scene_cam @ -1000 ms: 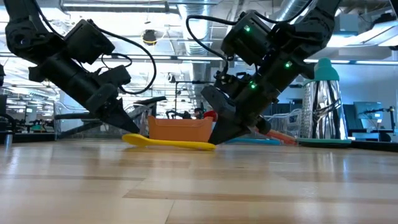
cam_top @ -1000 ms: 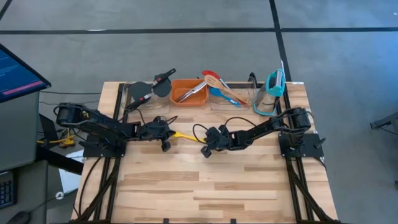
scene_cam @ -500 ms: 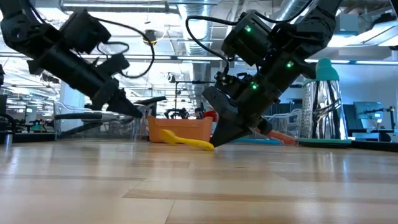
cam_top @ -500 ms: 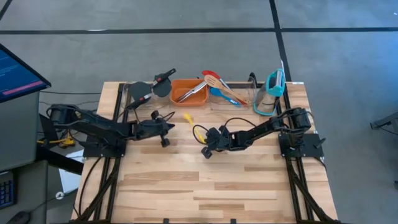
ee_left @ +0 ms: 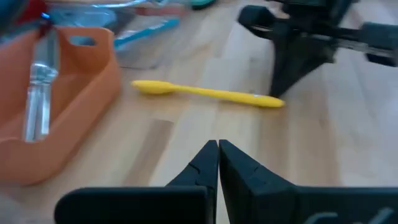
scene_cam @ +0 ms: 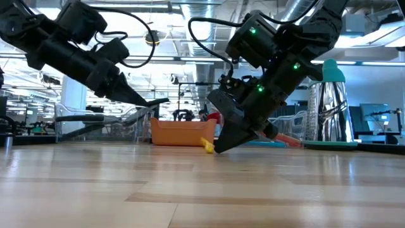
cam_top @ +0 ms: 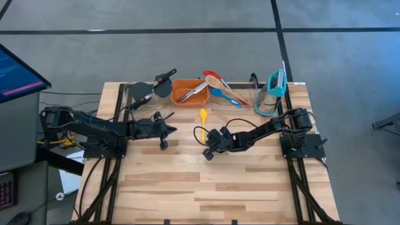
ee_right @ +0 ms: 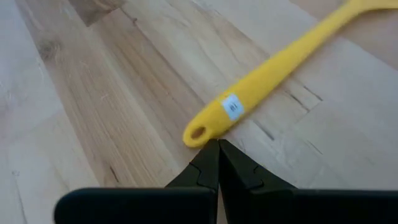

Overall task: Pick & Place Kitchen Items
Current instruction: Put the yellow serving spoon into the right transparent bin

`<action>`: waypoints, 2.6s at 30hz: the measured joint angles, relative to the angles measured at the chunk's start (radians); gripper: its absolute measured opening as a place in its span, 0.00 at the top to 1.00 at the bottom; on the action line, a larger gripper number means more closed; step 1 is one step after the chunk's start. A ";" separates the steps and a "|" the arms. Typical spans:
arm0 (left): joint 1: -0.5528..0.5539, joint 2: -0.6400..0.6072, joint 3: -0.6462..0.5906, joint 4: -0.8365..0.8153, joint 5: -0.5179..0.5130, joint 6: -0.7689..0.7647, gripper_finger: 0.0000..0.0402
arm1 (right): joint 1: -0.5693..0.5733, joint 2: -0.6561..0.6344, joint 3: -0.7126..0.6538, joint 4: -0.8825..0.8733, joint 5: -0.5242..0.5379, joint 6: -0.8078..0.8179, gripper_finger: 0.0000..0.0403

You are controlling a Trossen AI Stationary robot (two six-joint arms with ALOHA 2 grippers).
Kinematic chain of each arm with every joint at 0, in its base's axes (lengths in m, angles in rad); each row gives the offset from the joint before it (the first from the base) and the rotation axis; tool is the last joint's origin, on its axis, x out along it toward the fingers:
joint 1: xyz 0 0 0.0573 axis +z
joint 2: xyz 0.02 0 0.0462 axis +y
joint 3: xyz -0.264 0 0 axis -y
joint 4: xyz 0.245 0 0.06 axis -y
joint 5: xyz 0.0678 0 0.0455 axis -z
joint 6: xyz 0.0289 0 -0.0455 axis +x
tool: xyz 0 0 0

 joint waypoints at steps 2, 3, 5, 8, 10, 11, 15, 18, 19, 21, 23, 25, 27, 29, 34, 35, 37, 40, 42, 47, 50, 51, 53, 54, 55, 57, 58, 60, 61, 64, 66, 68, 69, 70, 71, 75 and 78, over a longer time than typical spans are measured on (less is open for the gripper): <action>0.000 0.000 0.000 0.001 0.016 -0.022 0.99 | 0.000 0.000 0.000 0.000 -0.002 0.000 1.00; 0.000 0.000 0.000 0.001 0.025 -0.030 0.99 | 0.001 0.000 0.000 0.000 -0.002 0.000 1.00; 0.000 0.000 0.000 0.001 0.036 -0.050 0.99 | 0.002 -0.004 0.000 0.004 -0.002 0.002 1.00; 0.000 0.000 0.000 0.001 0.059 -0.067 0.99 | 0.000 -0.011 0.002 0.039 -0.001 0.003 1.00; 0.000 0.000 0.000 0.001 0.064 -0.072 0.99 | 0.000 -0.015 0.002 0.068 -0.001 0.003 1.00; 0.000 0.000 0.000 0.001 0.064 -0.072 0.99 | 0.000 -0.020 0.002 0.083 -0.001 0.002 1.00; 0.000 0.000 0.000 0.002 0.064 -0.071 0.99 | -0.012 -0.023 0.046 0.059 0.013 -0.016 1.00; 0.000 0.000 0.000 0.002 0.064 -0.071 0.99 | -0.032 -0.023 0.110 -0.004 0.053 0.011 1.00; 0.000 0.000 0.000 0.002 0.064 -0.071 0.99 | -0.039 -0.024 0.136 -0.050 0.068 0.027 1.00; 0.000 0.000 0.000 0.002 0.064 -0.070 0.99 | -0.052 -0.023 0.192 -0.181 0.111 0.066 1.00; 0.000 0.000 0.000 0.002 0.064 -0.070 0.99 | -0.064 -0.021 0.249 -0.302 0.158 0.108 1.00; 0.000 0.000 0.000 0.002 0.062 -0.070 0.99 | -0.076 -0.015 0.296 -0.381 0.171 0.146 1.00; 0.000 0.000 0.000 0.002 0.061 -0.070 0.99 | -0.088 -0.013 0.315 -0.425 0.159 0.165 1.00; 0.000 0.000 0.000 0.001 0.060 -0.070 0.99 | -0.094 -0.011 0.320 -0.410 0.146 0.161 1.00; 0.000 0.000 0.000 -0.005 0.058 -0.070 0.99 | -0.105 -0.001 0.320 -0.371 0.127 0.044 1.00; 0.000 0.000 0.000 -0.007 0.058 -0.070 0.99 | -0.105 -0.002 0.321 -0.365 0.127 0.022 1.00; 0.000 0.000 0.000 -0.010 0.056 -0.070 0.99 | -0.105 -0.002 0.321 -0.358 0.127 -0.014 1.00; 0.000 0.000 0.000 -0.009 0.056 -0.070 0.99 | -0.105 -0.002 0.320 -0.323 0.127 0.009 1.00; 0.000 0.000 0.000 -0.009 0.056 -0.070 0.99 | -0.107 -0.002 0.320 -0.314 0.127 0.068 1.00; 0.000 0.000 0.000 -0.009 0.056 -0.070 0.99 | -0.111 0.008 0.321 -0.345 0.133 0.189 0.98; 0.000 0.000 0.000 -0.009 0.056 -0.070 0.99 | -0.109 0.021 0.318 -0.365 0.130 0.192 0.91; 0.000 0.000 0.000 -0.009 0.056 -0.070 0.99 | -0.108 0.020 0.318 -0.361 0.130 0.194 0.88; 0.000 0.000 0.000 -0.009 0.056 -0.070 0.99 | -0.105 0.018 0.321 -0.366 0.131 0.194 0.82; 0.000 0.000 0.000 -0.009 0.056 -0.070 0.99 | -0.103 0.018 0.320 -0.373 0.132 0.194 0.79; 0.000 0.000 0.000 -0.010 0.056 -0.070 0.99 | -0.103 0.018 0.320 -0.374 0.131 0.193 0.76; 0.000 0.000 0.000 -0.009 0.056 -0.070 0.99 | -0.103 0.018 0.320 -0.370 0.132 0.194 0.69; 0.000 0.000 0.000 -0.009 0.056 -0.071 0.99 | -0.104 0.018 0.320 -0.369 0.132 0.194 0.65; 0.000 0.000 0.000 -0.009 0.056 -0.072 0.99 | -0.105 0.020 0.320 -0.371 0.132 0.194 0.58; 0.000 0.000 0.000 -0.010 0.056 -0.073 0.99 | -0.105 0.034 0.321 -0.359 0.136 0.195 0.56; 0.000 0.000 0.000 -0.011 0.056 -0.073 0.99 | -0.106 0.082 0.314 -0.361 0.133 0.195 0.50; 0.000 0.000 0.000 -0.020 0.056 -0.073 0.99 | -0.105 0.124 0.323 -0.299 0.134 0.197 0.48; 0.000 0.000 0.000 -0.021 0.057 -0.073 0.99 | -0.105 0.152 0.322 -0.306 0.134 0.211 0.48; 0.000 0.000 0.000 -0.022 0.056 -0.073 0.99 | -0.105 0.166 0.323 -0.309 0.147 0.215 0.48; 0.000 0.000 0.000 -0.025 0.056 -0.073 0.99 | -0.105 0.179 0.332 -0.306 0.151 0.218 0.48; 0.000 0.000 0.000 -0.025 0.056 -0.073 0.99 | -0.105 0.188 0.337 -0.302 0.158 0.217 0.49; 0.000 0.000 -0.001 -0.025 0.053 -0.073 0.99 | -0.105 0.192 0.340 -0.306 0.159 0.217 0.53; 0.000 0.000 -0.001 -0.025 0.052 -0.073 0.99 | -0.105 0.192 0.340 -0.314 0.179 0.220 0.59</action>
